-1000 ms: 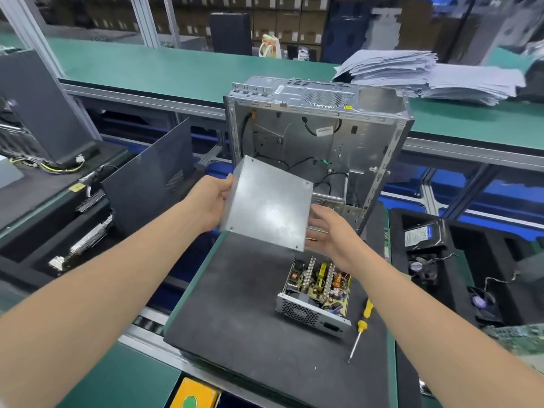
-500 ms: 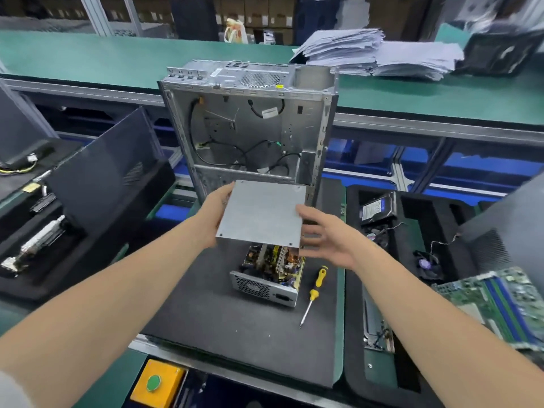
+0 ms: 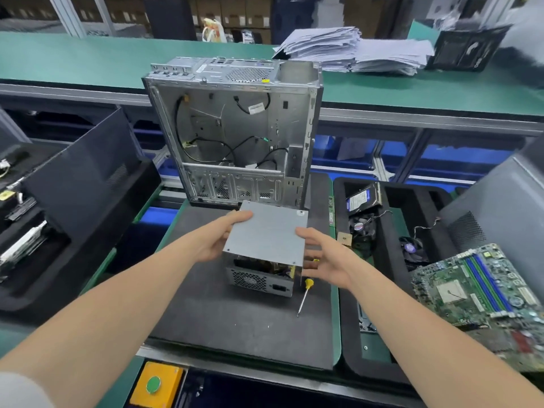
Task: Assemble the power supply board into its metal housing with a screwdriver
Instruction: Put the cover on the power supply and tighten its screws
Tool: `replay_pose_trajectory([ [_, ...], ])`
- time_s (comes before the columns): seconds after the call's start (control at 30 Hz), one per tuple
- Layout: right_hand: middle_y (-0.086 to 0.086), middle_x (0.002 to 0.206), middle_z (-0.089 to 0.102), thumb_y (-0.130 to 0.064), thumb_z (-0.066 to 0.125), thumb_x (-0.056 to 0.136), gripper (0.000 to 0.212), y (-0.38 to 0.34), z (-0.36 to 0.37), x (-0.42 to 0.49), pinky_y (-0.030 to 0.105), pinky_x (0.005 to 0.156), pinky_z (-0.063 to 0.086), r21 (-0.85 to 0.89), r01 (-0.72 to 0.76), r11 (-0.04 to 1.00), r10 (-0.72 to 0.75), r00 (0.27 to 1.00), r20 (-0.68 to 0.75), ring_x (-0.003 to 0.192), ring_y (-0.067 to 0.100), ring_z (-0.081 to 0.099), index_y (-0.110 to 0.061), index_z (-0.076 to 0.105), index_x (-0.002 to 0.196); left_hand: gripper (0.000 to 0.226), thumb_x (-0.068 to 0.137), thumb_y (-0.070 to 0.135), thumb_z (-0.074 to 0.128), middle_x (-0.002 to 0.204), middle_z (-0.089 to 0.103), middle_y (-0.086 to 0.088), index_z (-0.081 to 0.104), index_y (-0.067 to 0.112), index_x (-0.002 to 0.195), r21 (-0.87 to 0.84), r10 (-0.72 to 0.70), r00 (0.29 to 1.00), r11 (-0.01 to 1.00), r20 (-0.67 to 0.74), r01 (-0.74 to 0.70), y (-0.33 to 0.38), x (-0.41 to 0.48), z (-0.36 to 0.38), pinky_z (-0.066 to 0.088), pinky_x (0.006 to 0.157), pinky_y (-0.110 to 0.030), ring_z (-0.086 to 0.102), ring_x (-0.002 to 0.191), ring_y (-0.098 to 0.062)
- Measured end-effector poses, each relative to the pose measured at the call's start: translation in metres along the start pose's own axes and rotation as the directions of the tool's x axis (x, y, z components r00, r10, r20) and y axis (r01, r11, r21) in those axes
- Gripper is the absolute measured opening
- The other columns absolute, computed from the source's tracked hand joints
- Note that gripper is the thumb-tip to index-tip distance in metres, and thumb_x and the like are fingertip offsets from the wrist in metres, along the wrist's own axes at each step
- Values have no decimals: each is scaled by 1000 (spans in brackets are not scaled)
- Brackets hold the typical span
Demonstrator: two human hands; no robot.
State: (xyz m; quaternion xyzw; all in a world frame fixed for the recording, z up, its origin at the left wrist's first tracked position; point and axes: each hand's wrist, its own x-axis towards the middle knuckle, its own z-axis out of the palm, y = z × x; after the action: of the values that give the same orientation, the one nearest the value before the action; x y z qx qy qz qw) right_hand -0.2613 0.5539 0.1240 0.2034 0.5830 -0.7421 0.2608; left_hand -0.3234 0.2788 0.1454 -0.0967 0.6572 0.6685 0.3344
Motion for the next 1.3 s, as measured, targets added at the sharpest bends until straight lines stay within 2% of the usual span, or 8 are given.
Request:
replay_pose_trajectory([
  [0.13,21,117,76,-48,97,60,83,12,6,8,58,95,59,-6,-7,1000,6,999,-44,90,35,71,-11,67,128,57,88,52,74,122,75,-6,65,16,132,-12,-31,997,999,64,32,-14,10,-11,51,104,-39,72,113,-23],
  [0.33,18,105,78,-49,92,64,72,25,14,12,36,64,61,-5,12,1000,-12,994,-108,75,29,74,-13,68,121,59,83,54,79,123,74,-10,71,15,127,-15,-12,998,1000,56,13,-31,21,-19,44,114,-42,68,120,-26],
  [0.57,19,114,77,-45,87,75,62,30,12,15,45,84,64,-7,19,1000,-20,992,-123,92,34,74,-12,67,125,75,67,65,84,119,75,-12,75,13,121,40,-3,997,999,76,0,-37,32,-24,38,118,-49,64,125,-34],
  [0.73,18,112,78,-42,83,81,51,30,18,14,37,72,62,-40,33,999,-38,990,-133,88,31,76,-15,72,122,81,67,62,83,123,73,-16,71,10,127,30,-56,996,998,73,54,-38,34,-28,42,116,-48,60,129,-37],
  [0.83,16,114,78,-40,82,84,45,28,18,13,35,70,61,-55,46,997,-53,989,-138,88,30,76,-17,74,121,66,81,58,76,122,75,-10,69,14,128,7,-57,995,998,82,57,-37,36,-22,41,117,-46,65,124,-31],
  [1.1,16,107,79,-42,85,76,55,28,17,12,36,72,63,-88,32,996,-45,988,-150,90,32,78,-14,73,121,55,90,53,71,116,77,-7,66,11,126,-40,-98,991,994,91,102,-38,38,-13,51,107,-44,74,108,-24],
  [1.23,17,107,79,-37,79,86,43,28,19,13,34,67,62,-64,20,998,-30,987,-160,82,30,77,-13,72,121,54,89,50,74,112,78,-8,65,10,124,-57,-111,991,992,78,115,-35,40,-12,61,87,-38,76,103,-24],
  [1.3,18,107,79,-37,78,87,41,27,20,12,33,66,62,-59,19,998,-29,986,-166,80,29,77,-12,72,120,58,86,50,77,109,79,-8,64,8,124,-37,-114,993,993,43,115,-33,39,-12,61,86,-39,76,101,-25],
])
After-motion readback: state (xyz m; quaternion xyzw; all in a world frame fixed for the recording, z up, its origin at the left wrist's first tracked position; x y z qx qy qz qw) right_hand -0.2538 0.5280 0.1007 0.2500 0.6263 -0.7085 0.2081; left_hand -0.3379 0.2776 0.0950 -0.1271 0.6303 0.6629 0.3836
